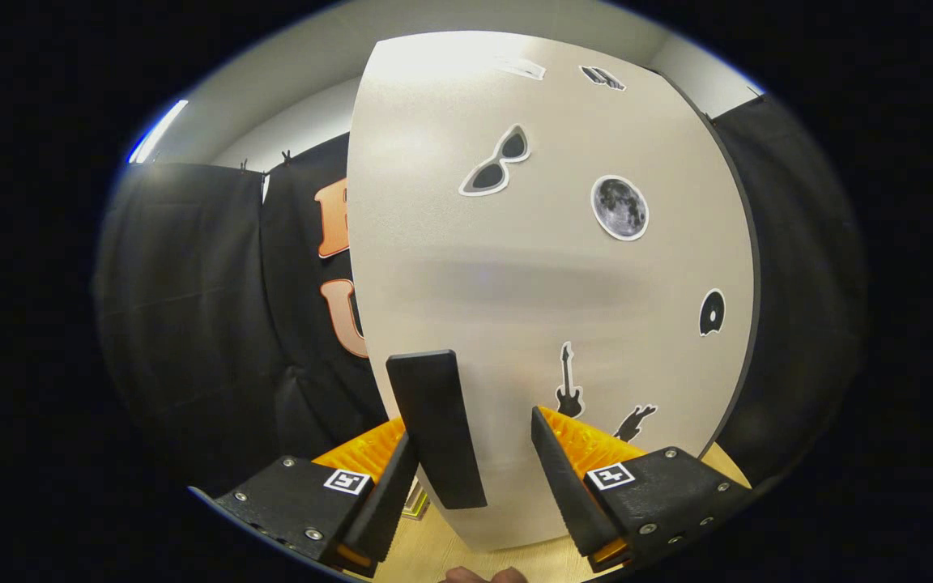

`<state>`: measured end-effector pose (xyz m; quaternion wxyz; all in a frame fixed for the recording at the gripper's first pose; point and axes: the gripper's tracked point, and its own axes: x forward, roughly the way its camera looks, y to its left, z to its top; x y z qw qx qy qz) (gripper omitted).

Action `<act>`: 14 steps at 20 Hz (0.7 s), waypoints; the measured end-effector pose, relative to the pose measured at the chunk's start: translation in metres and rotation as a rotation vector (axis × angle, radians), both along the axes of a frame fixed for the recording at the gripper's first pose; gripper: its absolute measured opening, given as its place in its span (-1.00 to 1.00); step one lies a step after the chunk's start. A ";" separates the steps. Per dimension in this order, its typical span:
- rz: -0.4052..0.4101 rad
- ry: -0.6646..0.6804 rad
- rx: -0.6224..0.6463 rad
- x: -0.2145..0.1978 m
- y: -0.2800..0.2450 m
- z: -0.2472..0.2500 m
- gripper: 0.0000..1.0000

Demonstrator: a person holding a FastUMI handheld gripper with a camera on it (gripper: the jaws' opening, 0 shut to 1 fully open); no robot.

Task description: Open the shoe cabinet door, grab the shoes and put them into the shoe cabinet, then close the shoe cabinet door.

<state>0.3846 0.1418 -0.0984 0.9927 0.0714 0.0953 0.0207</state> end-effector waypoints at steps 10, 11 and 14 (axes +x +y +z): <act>-0.084 -0.062 -0.084 0.023 0.007 0.006 0.65; -0.082 -0.066 -0.085 0.026 0.007 0.004 0.66; -0.085 -0.086 -0.075 0.027 0.007 0.004 0.66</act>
